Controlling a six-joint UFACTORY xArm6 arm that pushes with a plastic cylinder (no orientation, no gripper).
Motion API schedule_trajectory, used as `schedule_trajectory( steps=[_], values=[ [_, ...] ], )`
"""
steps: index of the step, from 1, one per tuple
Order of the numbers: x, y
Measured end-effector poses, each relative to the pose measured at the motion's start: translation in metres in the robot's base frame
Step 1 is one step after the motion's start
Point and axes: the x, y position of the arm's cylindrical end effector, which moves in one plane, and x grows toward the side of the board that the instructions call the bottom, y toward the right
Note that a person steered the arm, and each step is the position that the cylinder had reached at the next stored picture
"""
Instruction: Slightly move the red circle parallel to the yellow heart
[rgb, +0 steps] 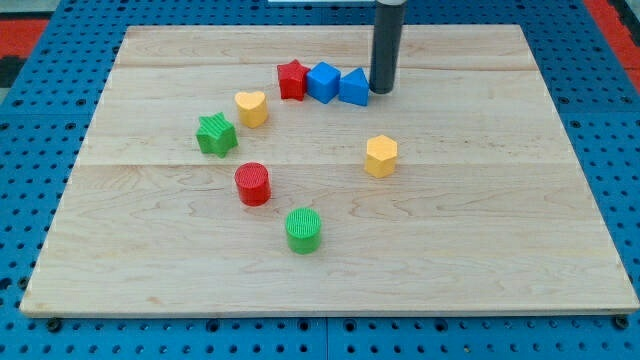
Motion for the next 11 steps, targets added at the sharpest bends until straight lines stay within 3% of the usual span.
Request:
schedule_trajectory(
  steps=[1,11],
  values=[
    [0.057,0.023],
    [0.110,-0.176]
  ],
)
